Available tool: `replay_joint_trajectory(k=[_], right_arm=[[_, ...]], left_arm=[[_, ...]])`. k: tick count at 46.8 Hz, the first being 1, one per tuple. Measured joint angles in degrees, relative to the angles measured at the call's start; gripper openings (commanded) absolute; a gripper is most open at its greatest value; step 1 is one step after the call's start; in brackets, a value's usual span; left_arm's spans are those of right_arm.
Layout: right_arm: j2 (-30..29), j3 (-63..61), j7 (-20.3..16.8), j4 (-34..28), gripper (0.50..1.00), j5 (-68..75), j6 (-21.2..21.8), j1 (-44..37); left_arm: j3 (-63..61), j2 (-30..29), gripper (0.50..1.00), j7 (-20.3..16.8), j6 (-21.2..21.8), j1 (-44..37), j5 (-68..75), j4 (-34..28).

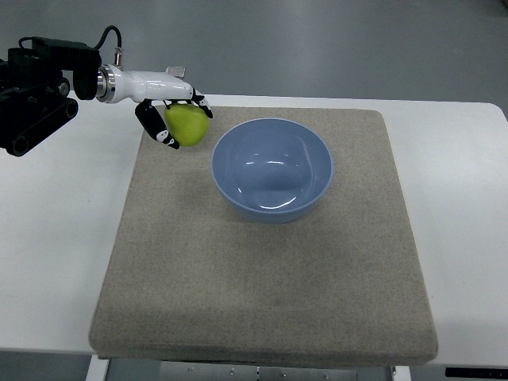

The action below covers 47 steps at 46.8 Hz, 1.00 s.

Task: Place pear in bowl with left hand
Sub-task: 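Lift the pear with the left hand and carry it over the bowl, then lower the pear into the blue bowl and open the left hand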

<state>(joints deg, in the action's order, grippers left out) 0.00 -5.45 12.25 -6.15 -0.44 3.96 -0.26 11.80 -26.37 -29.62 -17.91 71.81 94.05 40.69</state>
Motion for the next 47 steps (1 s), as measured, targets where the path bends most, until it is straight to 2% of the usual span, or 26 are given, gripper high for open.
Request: replay_joint_trajectory(k=[12,28,47], right_arm=[[0.00,0.00,0.00,-0.02,0.926,0.00,0.01,0.00],[0.00,0.00,0.00,-0.01,0.926,0.00,0.00,0.00],[0.00,0.00,0.02,0.00,0.926,0.00,0.00,0.00]], left_arm=[[6.78,0.19,0.500,-0.02,0.96,0.50,-1.11,1.45],[8.42,0.40,0.500,0.00,3.79,0.39,-3.63,10.82],[8.32,7.83,0.500,0.34,3.83,-1.00,-4.14,11.62]])
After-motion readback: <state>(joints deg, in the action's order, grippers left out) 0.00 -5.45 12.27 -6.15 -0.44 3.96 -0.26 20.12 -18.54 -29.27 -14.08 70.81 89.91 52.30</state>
